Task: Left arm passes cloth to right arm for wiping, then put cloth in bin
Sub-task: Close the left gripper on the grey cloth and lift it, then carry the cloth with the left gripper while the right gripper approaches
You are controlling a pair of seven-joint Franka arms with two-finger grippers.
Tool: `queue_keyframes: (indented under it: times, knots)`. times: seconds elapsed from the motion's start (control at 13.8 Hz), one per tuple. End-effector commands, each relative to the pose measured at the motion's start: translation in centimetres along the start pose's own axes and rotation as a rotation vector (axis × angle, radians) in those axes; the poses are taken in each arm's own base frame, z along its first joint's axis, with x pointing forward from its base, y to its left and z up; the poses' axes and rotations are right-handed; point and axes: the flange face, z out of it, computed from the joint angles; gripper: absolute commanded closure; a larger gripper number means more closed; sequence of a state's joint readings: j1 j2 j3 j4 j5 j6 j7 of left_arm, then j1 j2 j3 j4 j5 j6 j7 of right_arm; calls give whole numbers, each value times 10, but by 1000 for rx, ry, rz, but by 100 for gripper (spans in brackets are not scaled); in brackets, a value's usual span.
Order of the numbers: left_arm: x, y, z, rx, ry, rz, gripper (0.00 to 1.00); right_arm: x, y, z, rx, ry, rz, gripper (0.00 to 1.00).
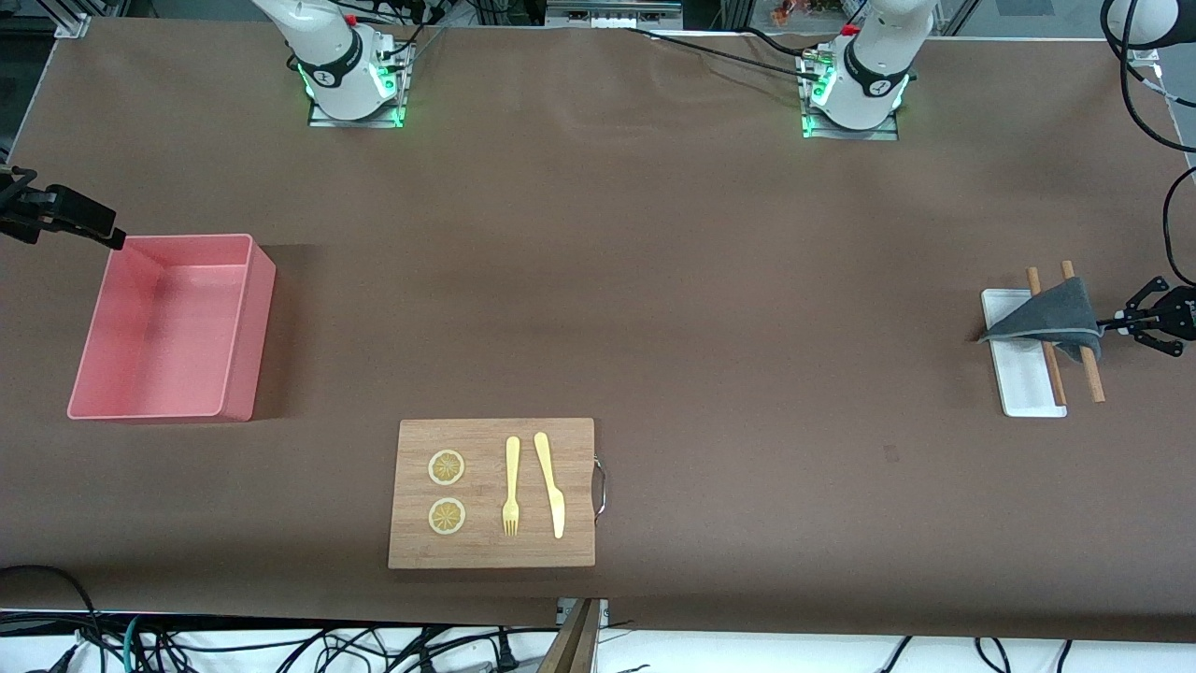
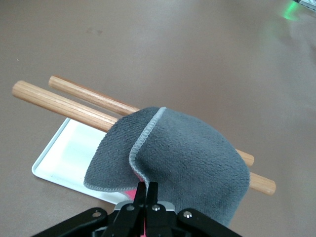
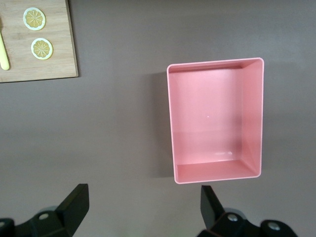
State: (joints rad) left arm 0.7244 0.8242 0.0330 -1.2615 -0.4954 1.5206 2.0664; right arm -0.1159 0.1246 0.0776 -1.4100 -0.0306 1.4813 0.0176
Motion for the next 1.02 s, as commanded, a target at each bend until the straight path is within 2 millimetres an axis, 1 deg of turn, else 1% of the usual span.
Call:
queue_keyframes:
  times: [0.0,0.07,0.15,0.29,0.44,0.51,0.65,0.73,0.8,0.94]
  knots:
    - [14,9,-26,10,4,27,100,3,0,-5,19,5,9,0]
    - [19,13,-35,11,-8,17,100,3,0,-5,19,5,7,0]
    - [31,19,-53,27,-40,9,100,3,0,-5,19,5,7,0]
    - [47,31,-79,40,-123,-50,100,3,-2,-5,19,7,6,0]
    - [72,43,-104,64,-213,-149,100,3,1,-5,19,5,10,0]
    - [95,46,-111,73,-267,-205,100,3,1,-5,19,5,9,0]
    - [175,51,-111,74,-415,-278,100,3,0,-5,19,7,7,0]
    - [203,56,-111,83,-467,-334,100,3,0,-5,19,7,7,0]
    - [225,61,-108,86,-484,-382,100,3,0,-5,19,7,7,0]
    - [263,68,-97,84,-508,-462,100,3,-2,-5,19,8,6,0]
